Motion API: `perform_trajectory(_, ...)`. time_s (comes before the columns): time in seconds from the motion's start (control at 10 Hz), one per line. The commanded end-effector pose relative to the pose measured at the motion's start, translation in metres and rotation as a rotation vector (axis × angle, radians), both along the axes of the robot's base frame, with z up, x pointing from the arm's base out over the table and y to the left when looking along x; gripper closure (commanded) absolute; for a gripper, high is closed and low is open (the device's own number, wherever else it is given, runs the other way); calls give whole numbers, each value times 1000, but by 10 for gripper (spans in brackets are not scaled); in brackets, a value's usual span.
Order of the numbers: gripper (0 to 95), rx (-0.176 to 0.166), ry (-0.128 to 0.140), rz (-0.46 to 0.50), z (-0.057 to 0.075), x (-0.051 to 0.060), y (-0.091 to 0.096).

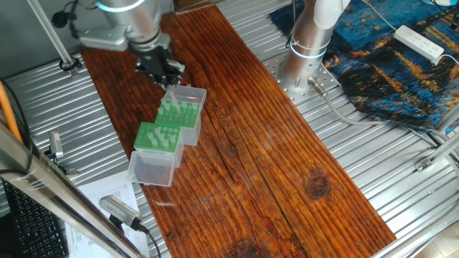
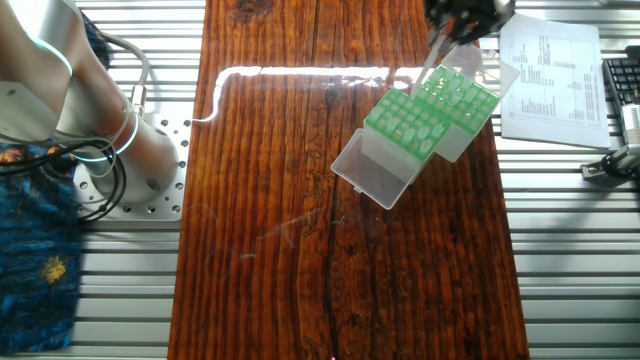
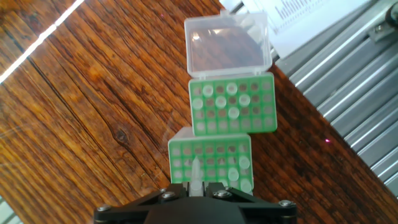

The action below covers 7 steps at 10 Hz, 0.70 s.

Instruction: Transfer all large pipette tips from one holder to another

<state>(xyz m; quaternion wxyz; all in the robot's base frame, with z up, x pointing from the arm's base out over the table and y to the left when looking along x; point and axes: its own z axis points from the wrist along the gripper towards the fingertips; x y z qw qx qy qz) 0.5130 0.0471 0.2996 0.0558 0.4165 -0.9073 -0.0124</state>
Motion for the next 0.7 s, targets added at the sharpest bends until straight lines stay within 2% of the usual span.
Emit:
perform_trajectory(0.1,950,9,10,22,-2,3,-8)
perform_trajectory(0.7,950,-4,-1,37,-9,0,-16)
